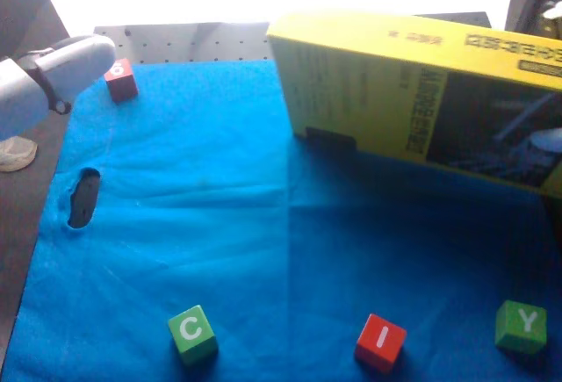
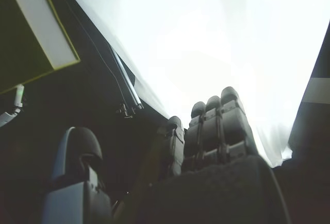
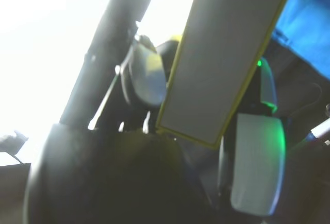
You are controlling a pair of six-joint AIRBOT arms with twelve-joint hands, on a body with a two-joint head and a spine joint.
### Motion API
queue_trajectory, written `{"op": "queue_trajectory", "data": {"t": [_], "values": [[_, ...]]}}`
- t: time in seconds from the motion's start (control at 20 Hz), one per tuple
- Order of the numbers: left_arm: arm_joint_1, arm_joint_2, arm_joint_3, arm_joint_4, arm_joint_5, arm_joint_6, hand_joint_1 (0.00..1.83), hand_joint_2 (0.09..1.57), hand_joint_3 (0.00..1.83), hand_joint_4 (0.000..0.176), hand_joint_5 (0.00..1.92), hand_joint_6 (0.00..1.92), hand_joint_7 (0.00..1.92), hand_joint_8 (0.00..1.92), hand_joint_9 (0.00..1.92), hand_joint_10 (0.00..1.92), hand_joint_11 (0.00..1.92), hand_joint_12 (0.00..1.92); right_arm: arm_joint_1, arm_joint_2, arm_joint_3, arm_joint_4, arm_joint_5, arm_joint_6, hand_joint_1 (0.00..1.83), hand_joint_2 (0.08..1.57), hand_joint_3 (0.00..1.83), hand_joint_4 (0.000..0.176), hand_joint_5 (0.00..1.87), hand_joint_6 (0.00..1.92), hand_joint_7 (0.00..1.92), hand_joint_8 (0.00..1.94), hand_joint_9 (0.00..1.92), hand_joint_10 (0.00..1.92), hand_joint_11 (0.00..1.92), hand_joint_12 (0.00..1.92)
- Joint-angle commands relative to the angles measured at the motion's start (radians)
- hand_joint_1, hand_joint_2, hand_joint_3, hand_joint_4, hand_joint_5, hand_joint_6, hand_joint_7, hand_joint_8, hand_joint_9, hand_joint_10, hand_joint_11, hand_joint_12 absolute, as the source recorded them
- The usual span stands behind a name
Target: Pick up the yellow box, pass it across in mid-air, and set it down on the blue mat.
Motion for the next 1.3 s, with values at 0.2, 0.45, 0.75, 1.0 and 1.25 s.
{"op": "queue_trajectory", "data": {"t": [0.2, 0.45, 0.75, 1.0, 1.25], "values": [[0.009, 0.009, -0.005, 0.0, -0.145, -0.001, 0.41, 1.16, 0.01, 0.175, 0.0, 0.0, 0.0, 0.0, 0.0, 0.0, 0.0, 0.0, -0.031, 0.005, 0.016, 0.057, 0.145, -0.002, 1.51, 1.14, 0.01, 0.0, 1.12, 1.92, 1.32, 1.94, 1.43, 1.92, 1.51, 1.92], [0.009, 0.006, -0.005, 0.0, -0.143, -0.001, 0.33, 1.16, 0.0, 0.156, 0.0, 0.0, 0.0, 0.0, 0.0, 0.0, 0.0, 0.0, -0.031, 0.001, 0.025, 0.058, 0.144, -0.001, 0.5, 1.23, 0.0, 0.064, 0.01, 0.04, 0.07, 0.1, 0.06, 0.64, 0.01, 1.57], [0.009, 0.003, -0.004, 0.004, -0.136, -0.001, 0.2, 1.2, 0.01, 0.152, 0.0, 0.0, 0.0, 0.0, 0.0, 0.0, 0.0, 0.0, -0.031, -0.008, 0.036, 0.061, 0.145, -0.001, 0.4, 1.19, 0.0, 0.145, 0.0, 0.0, 0.0, 0.0, 0.0, 0.0, 0.0, 0.66], [0.009, 0.002, -0.004, 0.005, -0.136, -0.001, 0.25, 1.2, 0.01, 0.149, 0.0, 0.0, 0.0, 0.0, 0.0, 0.0, 0.0, 0.0, -0.031, -0.008, 0.043, 0.056, 0.146, -0.002, 0.4, 1.17, 0.0, 0.164, 0.0, 0.0, 0.0, 0.0, 0.0, 0.0, 0.0, 0.0], [0.011, 0.002, -0.005, 0.006, -0.138, -0.001, 0.24, 1.19, 0.0, 0.173, 0.0, 0.0, 0.0, 0.0, 0.0, 0.0, 0.0, 0.0, -0.03, 0.001, 0.023, 0.038, 0.237, -0.002, 0.34, 1.18, 0.01, 0.174, 0.0, 0.0, 0.0, 0.0, 0.0, 0.0, 0.0, 0.0]]}}
